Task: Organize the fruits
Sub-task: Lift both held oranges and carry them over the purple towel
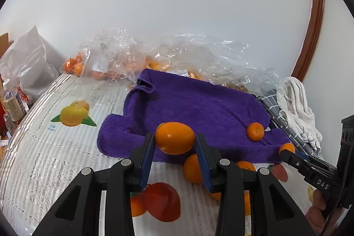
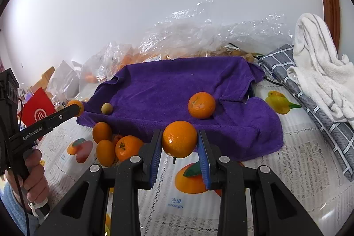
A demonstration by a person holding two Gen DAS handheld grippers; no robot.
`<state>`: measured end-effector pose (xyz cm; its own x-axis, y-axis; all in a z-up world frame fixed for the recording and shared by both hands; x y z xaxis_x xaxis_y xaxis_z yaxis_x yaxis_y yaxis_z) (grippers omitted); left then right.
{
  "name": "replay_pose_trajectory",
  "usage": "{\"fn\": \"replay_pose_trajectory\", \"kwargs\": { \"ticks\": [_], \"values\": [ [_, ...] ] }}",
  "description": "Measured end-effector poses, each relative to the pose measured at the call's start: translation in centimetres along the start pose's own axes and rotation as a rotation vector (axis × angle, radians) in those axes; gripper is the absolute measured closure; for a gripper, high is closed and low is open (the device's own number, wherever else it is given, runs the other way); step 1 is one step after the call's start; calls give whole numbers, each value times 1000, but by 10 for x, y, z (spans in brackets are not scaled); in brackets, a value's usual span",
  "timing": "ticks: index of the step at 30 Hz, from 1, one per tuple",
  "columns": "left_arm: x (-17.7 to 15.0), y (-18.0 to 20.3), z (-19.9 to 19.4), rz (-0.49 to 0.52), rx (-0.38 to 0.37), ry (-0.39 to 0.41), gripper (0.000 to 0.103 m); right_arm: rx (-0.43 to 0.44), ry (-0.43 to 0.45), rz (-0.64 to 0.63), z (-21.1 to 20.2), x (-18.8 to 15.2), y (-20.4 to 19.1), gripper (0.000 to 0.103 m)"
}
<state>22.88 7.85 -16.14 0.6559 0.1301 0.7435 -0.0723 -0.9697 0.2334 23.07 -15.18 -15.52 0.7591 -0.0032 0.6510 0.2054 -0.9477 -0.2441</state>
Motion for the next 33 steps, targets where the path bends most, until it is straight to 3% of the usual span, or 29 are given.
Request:
{"fn": "replay_pose_trajectory", "kwargs": {
  "ticks": [4,9,18,29,33],
  "values": [
    [0,-14,4,-76,-28,-26,67,6,-4,3,5,-2,1,72],
    [-1,-17,6,-76,-11,-27,67,25,-10,31,9,4,6,72],
    [0,-3,2,-14,4,-8,67,-49,-17,41,0,24,12,72],
    [-1,-2,2,30,62,6,67,-41,-1,12,-8,57,-12,72],
    [3,-3,-3,38,84,20,67,0,21,34,-14,66,-18,72]
  ]
}}
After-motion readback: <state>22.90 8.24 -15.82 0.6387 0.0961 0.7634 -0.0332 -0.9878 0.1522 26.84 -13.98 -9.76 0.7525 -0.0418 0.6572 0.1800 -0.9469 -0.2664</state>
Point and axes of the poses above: each gripper's, at about its wrist camera, not at the fingertips, and z roughly the way its jaws point, y to its right, x to its top, the point moved 4 cm from there along z, roughly the way its jaws point, and after that the axes turned 4 degrees about -y, right-handed, at the moved point
